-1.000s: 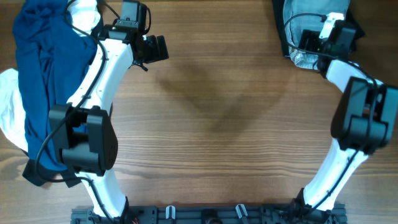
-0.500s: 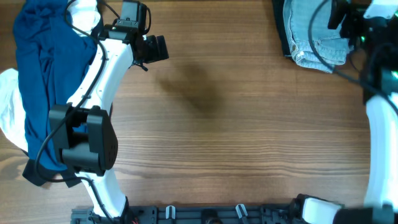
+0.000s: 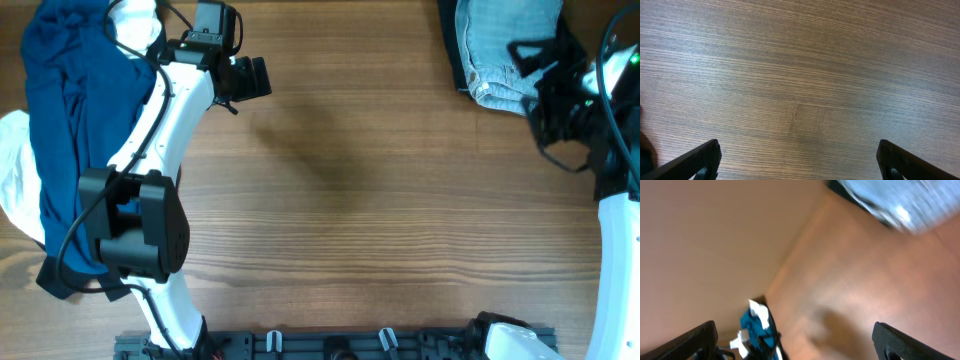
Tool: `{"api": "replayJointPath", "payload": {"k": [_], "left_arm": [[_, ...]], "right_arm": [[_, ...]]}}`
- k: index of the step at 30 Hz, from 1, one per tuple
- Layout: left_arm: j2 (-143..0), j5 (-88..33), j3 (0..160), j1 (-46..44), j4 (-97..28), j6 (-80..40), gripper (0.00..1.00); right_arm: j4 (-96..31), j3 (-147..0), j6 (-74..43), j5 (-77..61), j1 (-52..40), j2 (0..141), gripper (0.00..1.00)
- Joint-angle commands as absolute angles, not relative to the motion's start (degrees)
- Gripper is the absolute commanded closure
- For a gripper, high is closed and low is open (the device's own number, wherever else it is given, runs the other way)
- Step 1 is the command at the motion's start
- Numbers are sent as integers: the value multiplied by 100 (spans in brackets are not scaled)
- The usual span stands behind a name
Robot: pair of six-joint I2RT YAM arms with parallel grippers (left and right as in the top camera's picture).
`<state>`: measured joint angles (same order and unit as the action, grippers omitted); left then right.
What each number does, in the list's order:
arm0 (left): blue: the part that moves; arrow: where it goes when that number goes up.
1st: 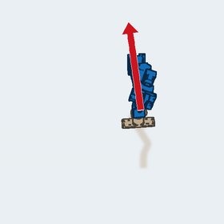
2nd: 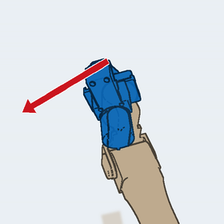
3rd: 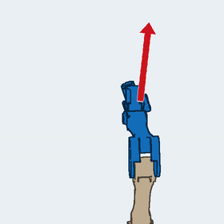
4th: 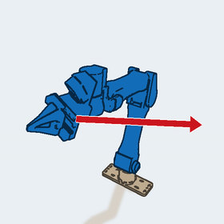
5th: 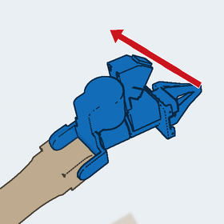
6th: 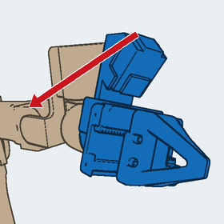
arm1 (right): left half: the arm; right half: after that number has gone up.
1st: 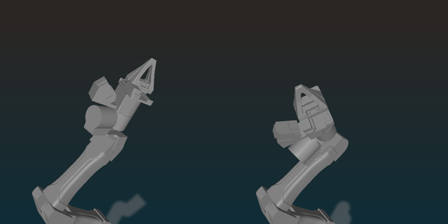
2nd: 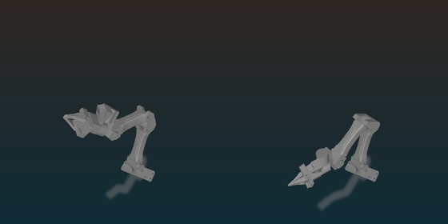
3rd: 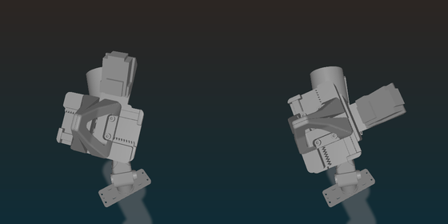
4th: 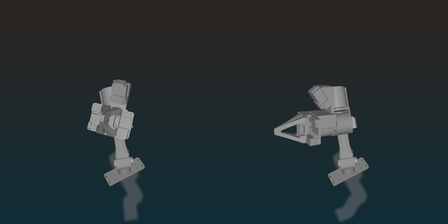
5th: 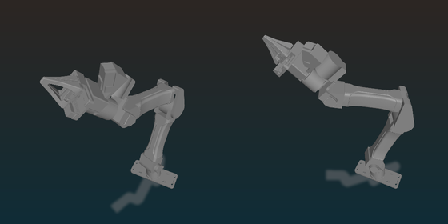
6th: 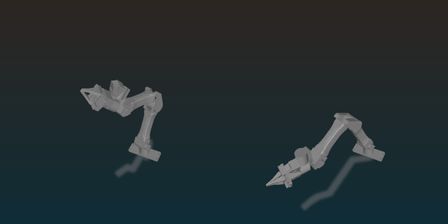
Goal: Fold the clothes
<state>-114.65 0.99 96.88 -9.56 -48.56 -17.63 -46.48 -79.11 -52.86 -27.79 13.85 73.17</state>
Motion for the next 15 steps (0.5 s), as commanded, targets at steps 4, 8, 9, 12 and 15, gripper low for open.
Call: {"api": "replayJointPath", "payload": {"k": [4, 8, 9, 12, 15], "left_arm": [[-11325, 71, 9782, -926, -4847, -1691, 0], [-11325, 71, 9782, -926, -4847, -1691, 0], [-11325, 71, 9782, -926, -4847, -1691, 0], [-11325, 71, 9782, -926, -4847, -1691, 0], [-11325, 71, 9782, -926, -4847, -1693, 0]], "right_arm": [[-5680, -7905, -4023, -2480, 1369, 7376, 0], [-5579, -7881, -2521, -2512, 1339, 7199, 0], [-5382, -7822, -2154, -2504, 1299, 7043, 0], [-4606, -7472, -1013, -2504, 1157, 6405, 0], [-3927, -6943, -274, -2445, 1059, 5614, 0]]}}
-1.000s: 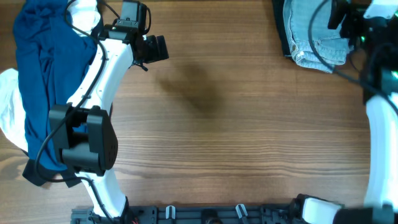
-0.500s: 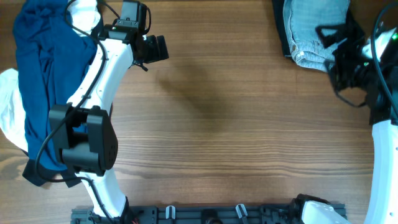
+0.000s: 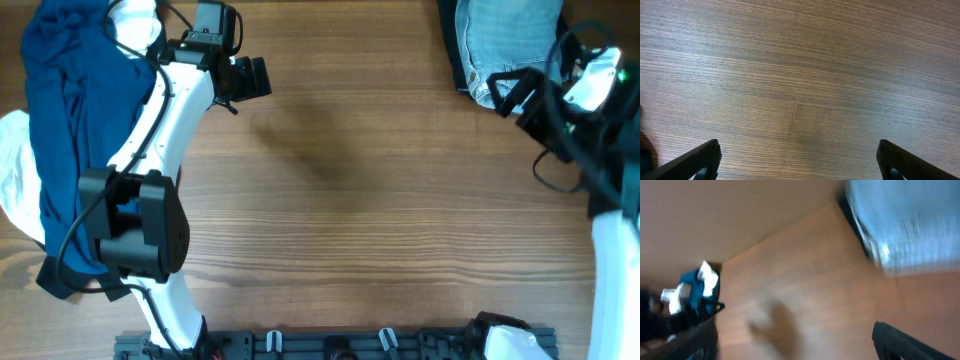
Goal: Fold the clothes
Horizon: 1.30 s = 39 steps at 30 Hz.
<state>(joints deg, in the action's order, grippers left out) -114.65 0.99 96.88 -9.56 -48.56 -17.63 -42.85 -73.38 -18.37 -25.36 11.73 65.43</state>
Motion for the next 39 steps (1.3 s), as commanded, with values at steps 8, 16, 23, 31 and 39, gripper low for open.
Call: {"api": "replayJointPath", "payload": {"k": [8, 16, 23, 31, 39], "left_arm": [[-11325, 71, 9782, -926, -4847, -1691, 0], [-11325, 71, 9782, -926, -4847, -1691, 0], [-11325, 71, 9782, -926, -4847, -1691, 0], [-11325, 71, 9782, -926, -4847, -1691, 0], [-11325, 71, 9782, -926, -4847, -1693, 0]], "right_arm": [[-2189, -4569, -167, -2056, 1039, 3378, 0], [45, -2029, -375, -1728, 585, 2056, 0], [445, -637, -764, -1138, 134, 838, 0], [156, -25, -749, -1162, 134, 137, 0], [89, -32, -657, -1114, 141, 27, 0]]}}
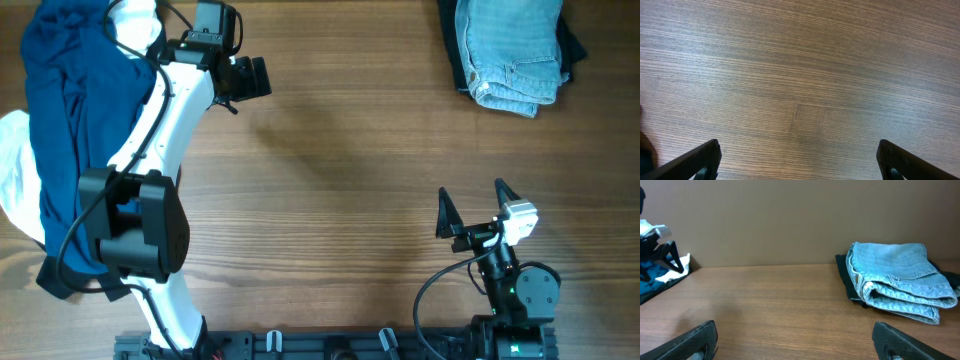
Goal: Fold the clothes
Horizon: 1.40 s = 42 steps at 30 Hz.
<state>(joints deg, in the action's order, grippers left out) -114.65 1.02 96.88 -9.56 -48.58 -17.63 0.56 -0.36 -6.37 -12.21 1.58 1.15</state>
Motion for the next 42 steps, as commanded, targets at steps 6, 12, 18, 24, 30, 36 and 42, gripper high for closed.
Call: {"api": "replayJointPath", "payload": {"k": [6, 12, 18, 24, 30, 36, 42], "left_arm": [[-11325, 71, 9782, -926, -4847, -1691, 0], [-11325, 71, 9782, -926, -4847, -1691, 0], [-11325, 71, 9782, -926, -4847, -1691, 0], [-11168, 139, 9782, -926, -5000, -1667, 0], [-10438, 336, 9633, -991, -4836, -1518, 0], [-9177, 467, 8521, -991, -3369, -1518, 0], [-7697, 460, 6632, -716, -2005, -1542, 0]], "right_arm": [[89, -32, -657, -1114, 141, 27, 0], [89, -32, -659, -1114, 141, 27, 0], [89, -32, -655, -1114, 141, 27, 0], [89, -32, -659, -1114, 141, 27, 0], [89, -32, -655, -1114, 141, 27, 0], [89, -30, -657, -1114, 141, 27, 0], [89, -32, -657, -1114, 141, 27, 0]]}}
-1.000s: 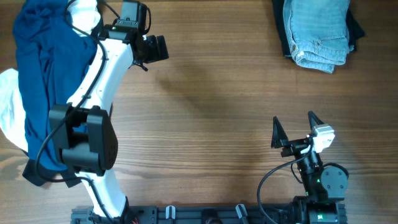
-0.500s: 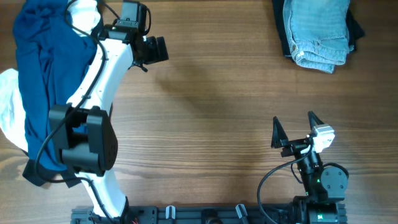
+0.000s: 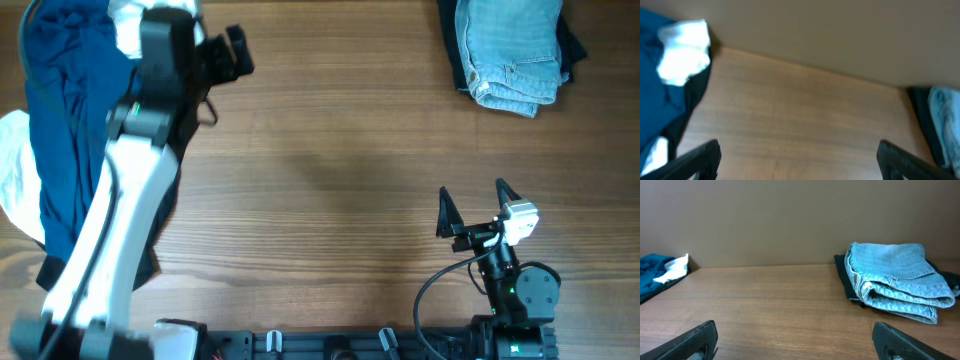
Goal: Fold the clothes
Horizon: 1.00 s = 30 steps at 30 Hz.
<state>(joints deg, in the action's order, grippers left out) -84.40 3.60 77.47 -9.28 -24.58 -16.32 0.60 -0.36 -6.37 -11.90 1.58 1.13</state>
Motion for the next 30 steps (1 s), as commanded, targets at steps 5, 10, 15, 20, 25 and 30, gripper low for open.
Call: {"api": "replayJointPath", "payload": {"k": [5, 10, 15, 20, 25, 30], "left_arm": [[-6386, 340, 4851, -388, -1048, -1586, 0], [-4829, 12, 2989, 3, 176, -1586, 0], [-3404, -102, 1584, 237, 906, -1586, 0], [-2351, -102, 899, 357, 921, -1584, 0], [-1579, -106, 423, 377, 923, -1586, 0], [-952, -169, 32, 377, 823, -1588, 0]], "right_arm": [[89, -32, -657, -1114, 141, 27, 0], [89, -32, -655, -1114, 141, 27, 0], [89, -32, -655, -1114, 141, 27, 0], [89, -32, -657, -1114, 141, 27, 0], [89, -32, -657, -1114, 141, 27, 0], [89, -32, -659, -1114, 141, 27, 0]]}}
